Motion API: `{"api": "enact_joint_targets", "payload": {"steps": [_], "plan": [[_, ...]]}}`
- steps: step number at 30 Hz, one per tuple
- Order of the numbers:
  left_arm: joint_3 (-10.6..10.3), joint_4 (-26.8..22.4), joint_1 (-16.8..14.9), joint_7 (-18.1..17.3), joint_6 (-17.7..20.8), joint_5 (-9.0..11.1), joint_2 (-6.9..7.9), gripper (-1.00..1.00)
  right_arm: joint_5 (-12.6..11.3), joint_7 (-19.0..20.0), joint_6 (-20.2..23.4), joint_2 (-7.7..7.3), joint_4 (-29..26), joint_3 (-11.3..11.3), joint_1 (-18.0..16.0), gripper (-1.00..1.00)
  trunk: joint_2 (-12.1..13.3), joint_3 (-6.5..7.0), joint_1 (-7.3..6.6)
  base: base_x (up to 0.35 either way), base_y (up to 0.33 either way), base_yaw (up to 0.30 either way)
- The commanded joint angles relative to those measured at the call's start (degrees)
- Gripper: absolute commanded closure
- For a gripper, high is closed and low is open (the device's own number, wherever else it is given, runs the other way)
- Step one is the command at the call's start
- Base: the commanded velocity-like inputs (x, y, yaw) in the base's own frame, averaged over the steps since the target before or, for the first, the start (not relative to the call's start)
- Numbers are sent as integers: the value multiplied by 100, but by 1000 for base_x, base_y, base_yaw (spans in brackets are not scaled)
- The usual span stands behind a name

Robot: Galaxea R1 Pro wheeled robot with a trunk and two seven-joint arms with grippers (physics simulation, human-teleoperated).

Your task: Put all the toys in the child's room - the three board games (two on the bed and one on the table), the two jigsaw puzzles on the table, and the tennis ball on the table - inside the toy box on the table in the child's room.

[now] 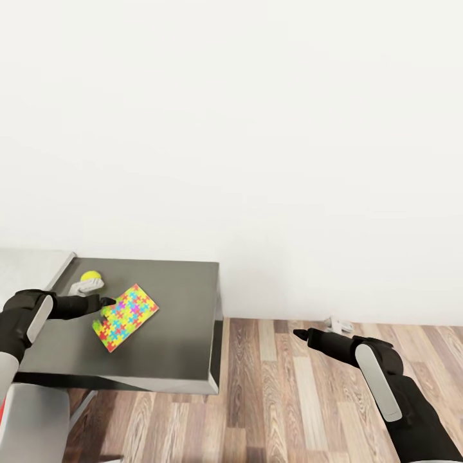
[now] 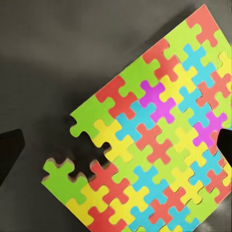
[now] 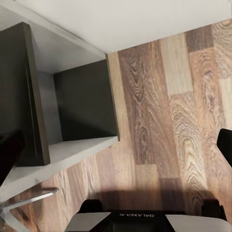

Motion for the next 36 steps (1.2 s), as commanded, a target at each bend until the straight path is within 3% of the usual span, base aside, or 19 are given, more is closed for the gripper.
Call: {"api": "enact_joint_targets", "payload": {"steps": [1, 13, 36], "plan": [[9, -2, -4, -4, 40, 21, -2, -100, -34, -23, 27, 0, -6, -3, -4, -100, -10, -9, 5, 166, 121, 0], [-18, -2, -4, 5, 32, 20, -28, -100, -35, -23, 27, 0, -6, -3, -4, -100, -10, -25, 5, 78, 40, 0], [-42, 23, 5, 276, -18, 12, -72, -100, -35, -23, 36, 0, -6, -3, -4, -100, -10, -225, 5, 2, 1, 0]]}}
